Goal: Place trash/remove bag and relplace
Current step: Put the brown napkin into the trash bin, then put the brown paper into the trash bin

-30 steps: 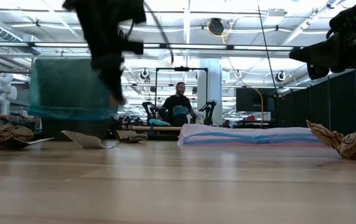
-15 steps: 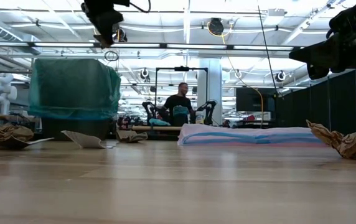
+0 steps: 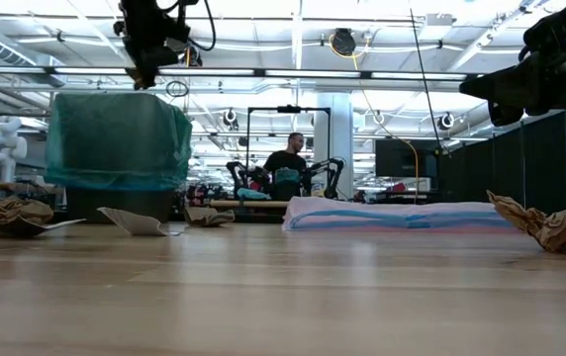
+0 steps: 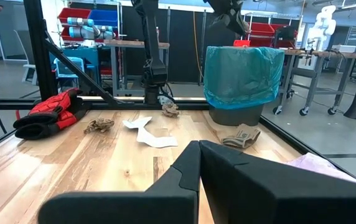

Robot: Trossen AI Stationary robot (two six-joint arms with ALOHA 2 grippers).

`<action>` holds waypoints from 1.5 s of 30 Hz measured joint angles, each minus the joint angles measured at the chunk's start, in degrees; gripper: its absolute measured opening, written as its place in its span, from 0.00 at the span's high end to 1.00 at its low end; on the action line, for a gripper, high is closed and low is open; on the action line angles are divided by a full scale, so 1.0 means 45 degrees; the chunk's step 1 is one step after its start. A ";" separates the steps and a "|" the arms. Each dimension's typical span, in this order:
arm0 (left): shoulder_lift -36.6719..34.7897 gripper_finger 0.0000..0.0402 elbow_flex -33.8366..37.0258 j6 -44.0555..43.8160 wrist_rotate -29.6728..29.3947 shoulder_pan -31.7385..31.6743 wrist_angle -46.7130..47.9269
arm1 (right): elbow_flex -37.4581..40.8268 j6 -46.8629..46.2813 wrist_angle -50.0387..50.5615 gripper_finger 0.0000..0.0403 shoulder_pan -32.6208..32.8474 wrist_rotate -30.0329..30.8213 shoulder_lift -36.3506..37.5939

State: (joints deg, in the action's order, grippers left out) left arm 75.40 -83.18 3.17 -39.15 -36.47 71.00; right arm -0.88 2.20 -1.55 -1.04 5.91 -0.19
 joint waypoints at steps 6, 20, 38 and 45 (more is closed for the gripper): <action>0.0048 0.80 -0.0005 0.0817 0.1090 -0.0204 0.0004 | 0.0000 0.0000 -0.0002 1.00 0.0000 0.0000 0.0000; -0.0024 0.56 -0.0416 0.0923 0.3945 0.1287 -0.1585 | 0.0000 0.0000 0.0002 1.00 0.0000 0.0000 0.0000; 0.4792 0.56 0.0096 -0.1301 0.3032 0.5890 -0.2248 | 0.0000 0.0000 0.0002 1.00 -0.0002 0.0005 0.0000; 0.6796 0.56 0.0369 -0.1294 0.2685 0.5347 -0.3279 | 0.0004 0.0000 0.0002 1.00 -0.0005 0.0000 0.0000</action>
State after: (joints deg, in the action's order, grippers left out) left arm 105.98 -81.51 -2.66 -27.07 -12.41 56.25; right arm -0.86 2.20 -1.54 -1.06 5.91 -0.19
